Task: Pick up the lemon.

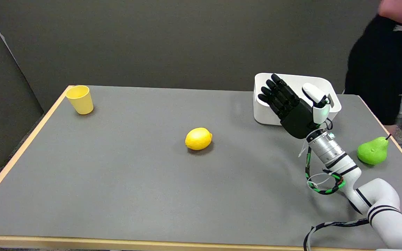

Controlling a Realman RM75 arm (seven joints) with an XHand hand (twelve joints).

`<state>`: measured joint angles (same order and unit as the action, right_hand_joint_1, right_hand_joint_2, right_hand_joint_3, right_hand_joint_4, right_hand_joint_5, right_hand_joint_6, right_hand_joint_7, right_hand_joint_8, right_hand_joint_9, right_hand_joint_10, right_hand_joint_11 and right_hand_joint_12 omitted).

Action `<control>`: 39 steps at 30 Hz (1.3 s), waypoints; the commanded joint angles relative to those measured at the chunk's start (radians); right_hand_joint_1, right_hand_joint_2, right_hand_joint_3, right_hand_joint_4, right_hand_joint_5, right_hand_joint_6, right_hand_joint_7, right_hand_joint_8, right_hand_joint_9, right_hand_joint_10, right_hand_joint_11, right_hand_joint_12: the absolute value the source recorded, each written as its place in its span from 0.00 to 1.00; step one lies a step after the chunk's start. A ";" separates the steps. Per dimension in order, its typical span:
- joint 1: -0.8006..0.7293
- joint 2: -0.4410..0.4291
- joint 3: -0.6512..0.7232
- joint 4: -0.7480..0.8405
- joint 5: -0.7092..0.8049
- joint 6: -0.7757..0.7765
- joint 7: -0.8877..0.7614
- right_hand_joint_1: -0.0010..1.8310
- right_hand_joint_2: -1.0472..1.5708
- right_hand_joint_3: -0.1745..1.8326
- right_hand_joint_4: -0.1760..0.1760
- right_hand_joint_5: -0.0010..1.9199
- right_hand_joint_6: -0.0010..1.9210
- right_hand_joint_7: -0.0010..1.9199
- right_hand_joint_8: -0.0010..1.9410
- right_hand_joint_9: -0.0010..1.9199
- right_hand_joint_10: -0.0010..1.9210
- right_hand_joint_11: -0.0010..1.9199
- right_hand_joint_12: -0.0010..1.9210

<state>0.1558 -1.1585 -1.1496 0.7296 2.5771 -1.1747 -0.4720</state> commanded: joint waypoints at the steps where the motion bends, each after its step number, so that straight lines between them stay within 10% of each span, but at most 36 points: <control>1: -0.009 0.002 -0.012 0.056 0.000 -0.028 -0.064 0.16 0.67 0.47 0.46 0.00 0.08 0.00 0.09 0.00 0.26 0.00 0.41; 22: -0.073 0.160 -0.492 0.796 -0.182 0.714 -1.340 0.34 0.63 0.52 0.45 0.05 0.15 0.06 0.13 0.01 0.32 0.00 0.41; 39: 0.202 0.008 -0.911 0.498 -0.194 0.845 -1.352 0.31 0.61 0.54 0.52 0.06 0.19 0.07 0.15 0.02 0.32 0.00 0.44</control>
<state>0.1698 -1.0446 -1.6690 1.3189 2.4358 -0.5956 -1.5583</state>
